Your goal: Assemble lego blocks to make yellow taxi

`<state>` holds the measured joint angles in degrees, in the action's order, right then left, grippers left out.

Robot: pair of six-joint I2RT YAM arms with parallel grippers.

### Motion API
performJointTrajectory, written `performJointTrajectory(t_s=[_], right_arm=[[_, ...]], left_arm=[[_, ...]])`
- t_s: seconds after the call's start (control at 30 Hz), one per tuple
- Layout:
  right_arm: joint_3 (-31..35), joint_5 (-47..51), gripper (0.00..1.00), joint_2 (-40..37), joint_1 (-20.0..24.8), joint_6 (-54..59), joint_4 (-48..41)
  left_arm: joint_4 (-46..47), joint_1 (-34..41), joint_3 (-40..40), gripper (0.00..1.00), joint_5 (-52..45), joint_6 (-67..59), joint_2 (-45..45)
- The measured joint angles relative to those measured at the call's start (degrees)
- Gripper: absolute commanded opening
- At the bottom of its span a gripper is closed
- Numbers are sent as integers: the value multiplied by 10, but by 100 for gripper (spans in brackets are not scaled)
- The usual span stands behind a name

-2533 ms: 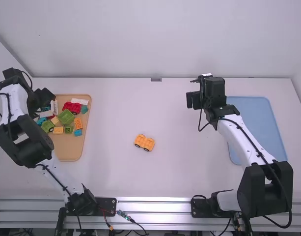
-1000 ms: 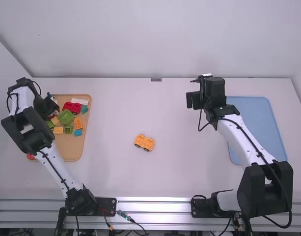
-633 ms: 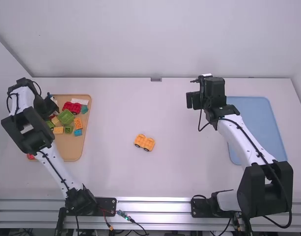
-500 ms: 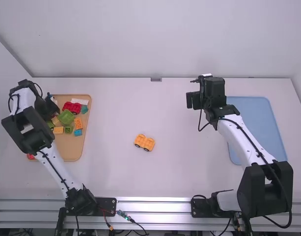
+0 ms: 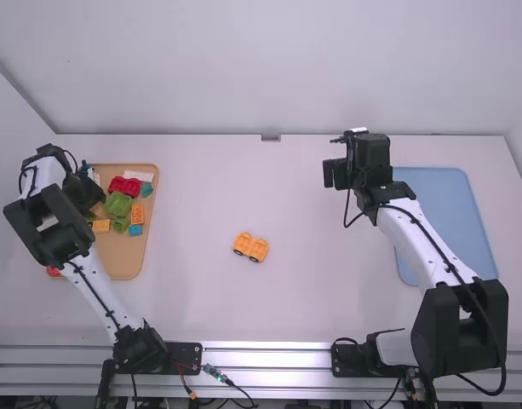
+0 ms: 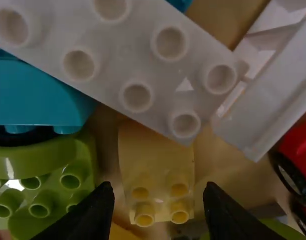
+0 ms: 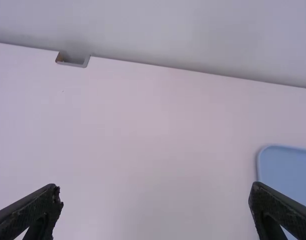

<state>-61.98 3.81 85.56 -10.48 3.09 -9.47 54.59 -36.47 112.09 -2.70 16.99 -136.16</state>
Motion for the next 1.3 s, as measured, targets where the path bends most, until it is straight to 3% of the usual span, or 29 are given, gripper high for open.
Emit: performJointTrajectory(t_s=[0.3,0.33,0.43,0.73,0.97,1.13,1.3], right_arm=[[0,0,99,0,0,0,-3],[0,0,99,0,0,-1,-2],[0,0,99,0,0,-1,-2],[0,0,99,0,0,-1,-1],[0,0,99,0,0,-1,0],[0,-6,99,0,0,0,1],[0,-19,99,0,0,-1,1]], left_arm=[[-31,0,-35,46,6,21,2],[-37,0,-38,37,7,24,4],[-39,0,-42,26,15,26,5],[-42,0,-42,18,14,31,6],[-40,2,-51,2,12,45,18],[-12,19,-63,2,30,84,69],[-23,73,-108,2,79,134,176]])
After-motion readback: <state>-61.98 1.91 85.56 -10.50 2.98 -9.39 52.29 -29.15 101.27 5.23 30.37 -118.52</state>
